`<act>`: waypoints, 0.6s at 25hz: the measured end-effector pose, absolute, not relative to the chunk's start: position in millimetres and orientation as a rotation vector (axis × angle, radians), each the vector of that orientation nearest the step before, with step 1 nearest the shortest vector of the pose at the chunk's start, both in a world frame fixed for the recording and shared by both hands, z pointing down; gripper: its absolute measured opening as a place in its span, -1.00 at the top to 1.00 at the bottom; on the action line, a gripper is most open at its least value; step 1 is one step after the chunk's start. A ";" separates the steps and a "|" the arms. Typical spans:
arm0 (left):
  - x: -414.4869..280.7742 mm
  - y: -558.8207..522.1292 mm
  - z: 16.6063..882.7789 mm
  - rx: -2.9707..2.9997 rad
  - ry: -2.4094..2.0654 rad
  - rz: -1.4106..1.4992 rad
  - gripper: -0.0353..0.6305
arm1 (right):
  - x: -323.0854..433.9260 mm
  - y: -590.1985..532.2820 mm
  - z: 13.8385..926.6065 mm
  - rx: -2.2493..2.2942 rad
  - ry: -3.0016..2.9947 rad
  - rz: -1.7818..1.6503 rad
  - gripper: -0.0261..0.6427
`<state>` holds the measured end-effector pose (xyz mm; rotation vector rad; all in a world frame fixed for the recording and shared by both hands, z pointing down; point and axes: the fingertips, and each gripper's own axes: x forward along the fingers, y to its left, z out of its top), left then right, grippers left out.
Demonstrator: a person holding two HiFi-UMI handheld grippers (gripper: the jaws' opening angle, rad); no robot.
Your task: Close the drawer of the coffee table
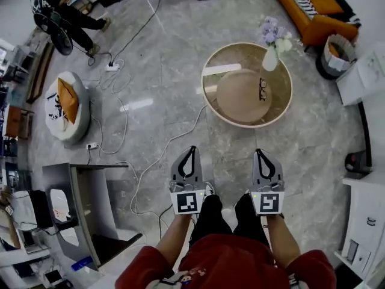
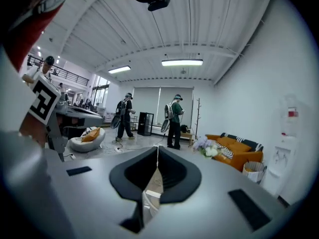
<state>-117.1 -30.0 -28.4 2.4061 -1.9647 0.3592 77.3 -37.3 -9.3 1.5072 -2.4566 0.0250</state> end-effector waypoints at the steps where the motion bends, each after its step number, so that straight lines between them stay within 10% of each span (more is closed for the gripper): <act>1: -119.1 -29.9 -51.5 2.414 -1.970 0.325 0.85 | 80.6 -37.7 -31.6 1.510 -2.471 0.003 0.85; 15: -136.1 -15.2 -180.8 2.474 -2.070 0.110 0.85 | 112.1 -34.8 -187.6 1.734 -2.592 -0.226 0.85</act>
